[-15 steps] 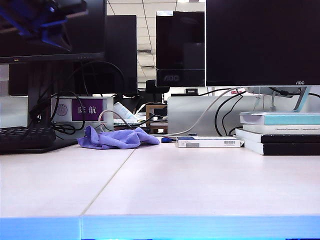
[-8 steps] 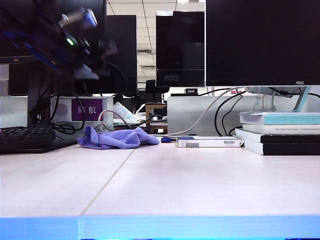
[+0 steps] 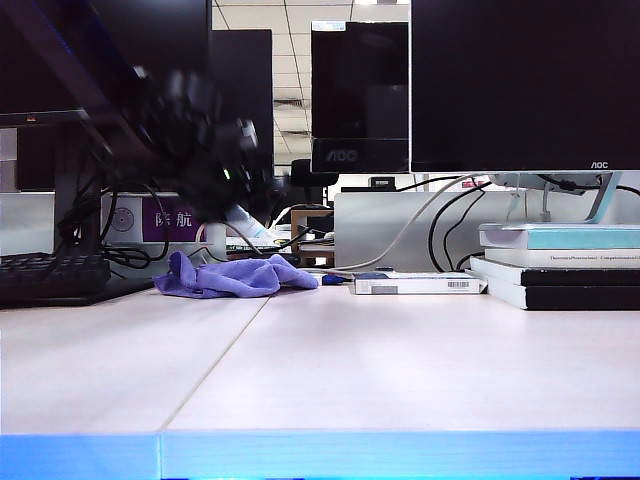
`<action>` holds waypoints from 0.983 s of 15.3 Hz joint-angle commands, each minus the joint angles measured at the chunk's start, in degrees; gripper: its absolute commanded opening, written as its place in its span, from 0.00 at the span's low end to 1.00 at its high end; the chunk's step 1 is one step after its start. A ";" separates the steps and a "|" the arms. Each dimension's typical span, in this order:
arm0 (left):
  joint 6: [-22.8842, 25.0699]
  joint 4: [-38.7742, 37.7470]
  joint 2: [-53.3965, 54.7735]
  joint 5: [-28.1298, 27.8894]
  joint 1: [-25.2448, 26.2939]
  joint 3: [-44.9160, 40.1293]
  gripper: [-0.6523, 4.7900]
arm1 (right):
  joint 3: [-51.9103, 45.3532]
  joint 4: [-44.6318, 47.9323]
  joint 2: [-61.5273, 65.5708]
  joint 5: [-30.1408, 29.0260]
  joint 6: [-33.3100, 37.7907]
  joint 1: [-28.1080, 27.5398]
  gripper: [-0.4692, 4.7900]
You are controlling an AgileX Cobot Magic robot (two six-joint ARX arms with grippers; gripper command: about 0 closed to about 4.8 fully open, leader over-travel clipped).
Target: Wipe the table from front to back using the rag.
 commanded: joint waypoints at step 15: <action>-1.95 -9.55 18.69 -5.38 1.90 19.28 0.11 | 0.26 0.55 -0.17 0.09 -0.09 0.09 0.09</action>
